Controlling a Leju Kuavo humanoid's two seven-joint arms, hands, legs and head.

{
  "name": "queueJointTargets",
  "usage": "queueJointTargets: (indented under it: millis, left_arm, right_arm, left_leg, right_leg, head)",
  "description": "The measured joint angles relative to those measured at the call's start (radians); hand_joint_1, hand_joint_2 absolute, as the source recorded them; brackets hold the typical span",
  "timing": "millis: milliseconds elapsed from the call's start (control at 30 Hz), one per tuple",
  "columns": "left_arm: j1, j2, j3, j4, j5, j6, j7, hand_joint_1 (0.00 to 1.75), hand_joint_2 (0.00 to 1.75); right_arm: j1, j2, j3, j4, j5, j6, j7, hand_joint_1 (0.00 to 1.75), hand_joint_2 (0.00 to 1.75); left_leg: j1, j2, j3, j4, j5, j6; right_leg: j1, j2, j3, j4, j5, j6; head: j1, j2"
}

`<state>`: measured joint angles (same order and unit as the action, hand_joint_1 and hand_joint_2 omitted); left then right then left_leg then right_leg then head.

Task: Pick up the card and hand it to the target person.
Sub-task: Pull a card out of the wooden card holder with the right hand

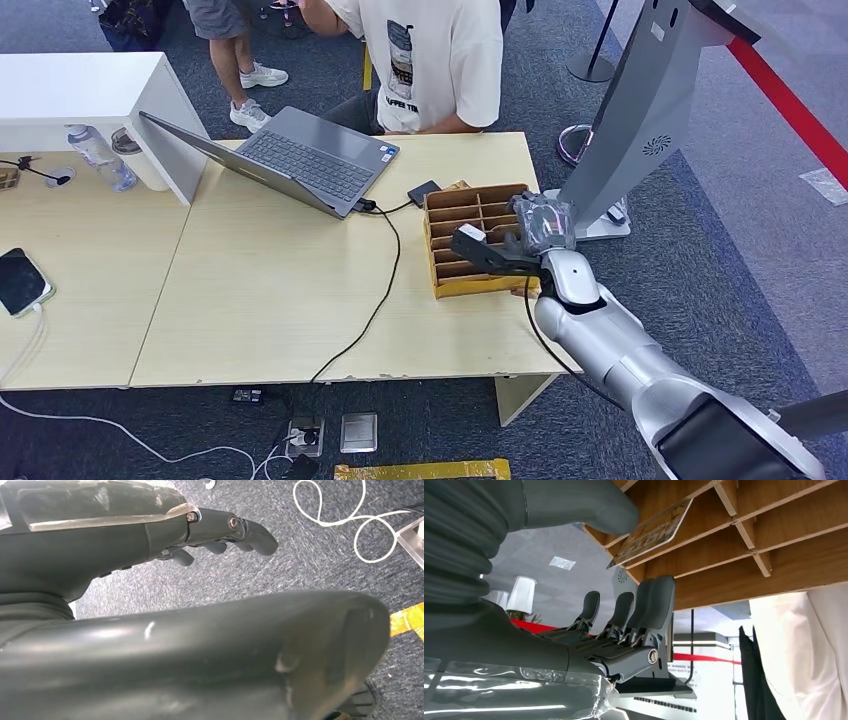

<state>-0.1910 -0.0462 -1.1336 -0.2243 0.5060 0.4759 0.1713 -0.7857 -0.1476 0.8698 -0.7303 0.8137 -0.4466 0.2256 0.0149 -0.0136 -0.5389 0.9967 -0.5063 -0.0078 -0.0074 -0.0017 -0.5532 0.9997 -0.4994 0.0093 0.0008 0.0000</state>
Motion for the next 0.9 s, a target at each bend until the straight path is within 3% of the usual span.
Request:
queueJointTargets:
  millis: [900]
  left_arm:
    - [0.000,0.000,-0.001,0.000,-0.001,0.014,-0.002,0.00,0.00]
  right_arm:
    - [0.019,0.004,0.003,0.021,-0.015,-0.033,-0.042,1.37,1.75]
  left_leg:
    - [0.000,0.000,0.000,0.000,0.000,0.000]
  right_leg:
    - [0.000,0.000,0.000,0.000,0.000,0.000]
  head:
    - [0.000,0.000]
